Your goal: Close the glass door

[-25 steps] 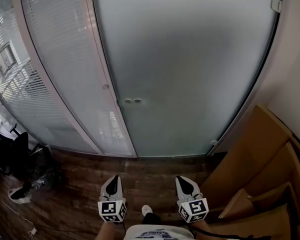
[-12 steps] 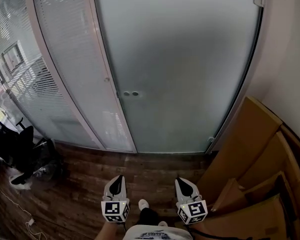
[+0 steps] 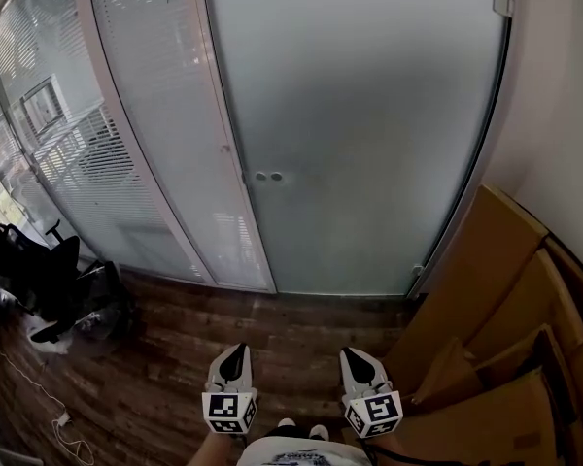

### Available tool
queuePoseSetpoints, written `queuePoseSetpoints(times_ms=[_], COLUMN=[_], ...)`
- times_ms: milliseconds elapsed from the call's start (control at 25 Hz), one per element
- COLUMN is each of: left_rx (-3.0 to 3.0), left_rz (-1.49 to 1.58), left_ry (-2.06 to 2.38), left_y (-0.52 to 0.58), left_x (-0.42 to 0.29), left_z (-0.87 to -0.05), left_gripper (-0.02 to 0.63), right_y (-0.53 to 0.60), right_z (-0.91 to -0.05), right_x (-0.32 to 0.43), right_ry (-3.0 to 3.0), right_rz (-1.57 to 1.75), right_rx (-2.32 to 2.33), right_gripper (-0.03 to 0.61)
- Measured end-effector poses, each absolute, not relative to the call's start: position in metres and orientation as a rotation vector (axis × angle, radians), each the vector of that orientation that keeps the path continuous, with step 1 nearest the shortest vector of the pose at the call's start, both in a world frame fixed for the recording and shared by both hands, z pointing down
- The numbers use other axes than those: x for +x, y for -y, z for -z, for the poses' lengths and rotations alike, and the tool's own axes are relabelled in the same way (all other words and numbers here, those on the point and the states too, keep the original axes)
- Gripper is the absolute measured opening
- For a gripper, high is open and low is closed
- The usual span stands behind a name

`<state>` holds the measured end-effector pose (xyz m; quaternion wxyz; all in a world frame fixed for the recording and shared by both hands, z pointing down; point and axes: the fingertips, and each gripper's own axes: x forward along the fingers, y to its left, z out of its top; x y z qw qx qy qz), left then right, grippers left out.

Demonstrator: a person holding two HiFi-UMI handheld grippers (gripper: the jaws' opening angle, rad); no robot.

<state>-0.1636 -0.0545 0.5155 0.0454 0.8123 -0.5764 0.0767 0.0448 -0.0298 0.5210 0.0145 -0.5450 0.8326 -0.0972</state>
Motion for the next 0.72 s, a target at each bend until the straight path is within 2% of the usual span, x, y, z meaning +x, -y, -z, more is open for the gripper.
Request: queuePoseSetpoints(times_ms=[720], left_rx=[2.508], left_rz=[-0.234], left_ry=[1.699], left_y=[0.061], left_x=[-0.195], left_z=[-0.52], left_gripper=[0.002], right_y=[0.032], right_z=[-0.519], right_x=[0.006], right_ry=[-2.644], right_rz=[0.263], right_rx=[-1.747], right_gripper=[0.006])
